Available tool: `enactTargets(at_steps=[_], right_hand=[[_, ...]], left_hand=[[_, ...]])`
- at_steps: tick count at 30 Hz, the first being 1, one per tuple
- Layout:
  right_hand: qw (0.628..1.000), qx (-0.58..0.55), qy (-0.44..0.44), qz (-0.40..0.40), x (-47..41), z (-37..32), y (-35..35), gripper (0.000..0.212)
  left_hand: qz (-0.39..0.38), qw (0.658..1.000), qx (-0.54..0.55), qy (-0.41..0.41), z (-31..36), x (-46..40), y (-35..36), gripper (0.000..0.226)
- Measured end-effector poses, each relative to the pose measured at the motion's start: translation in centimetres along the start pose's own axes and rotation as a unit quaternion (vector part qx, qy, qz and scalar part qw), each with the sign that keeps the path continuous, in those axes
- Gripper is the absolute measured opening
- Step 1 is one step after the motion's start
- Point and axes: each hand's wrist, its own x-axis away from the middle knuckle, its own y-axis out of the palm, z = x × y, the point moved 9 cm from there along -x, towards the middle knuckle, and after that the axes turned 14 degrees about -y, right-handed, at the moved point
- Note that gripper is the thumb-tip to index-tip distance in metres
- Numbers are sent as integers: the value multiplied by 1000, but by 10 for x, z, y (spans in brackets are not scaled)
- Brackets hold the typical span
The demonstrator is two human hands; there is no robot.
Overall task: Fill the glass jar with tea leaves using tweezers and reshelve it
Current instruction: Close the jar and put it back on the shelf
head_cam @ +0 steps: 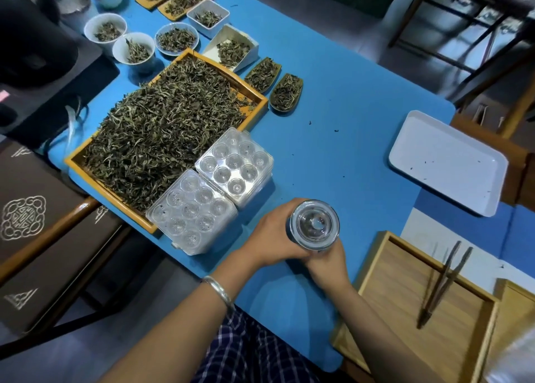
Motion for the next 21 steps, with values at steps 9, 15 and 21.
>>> enactTargets(at_steps=[9,15,21], right_hand=[[997,-12,-74,6,-18,-73,-18,59],[983,-56,-176,-7,-45,-171,-7,58],[948,-99,-296,-69,-46,-301,36,50]], left_hand=[[-7,996,74,56,60,16,-43,80],[42,989,77,116,139,56,-105,73],[138,969,111,175,199,150,-193,78]])
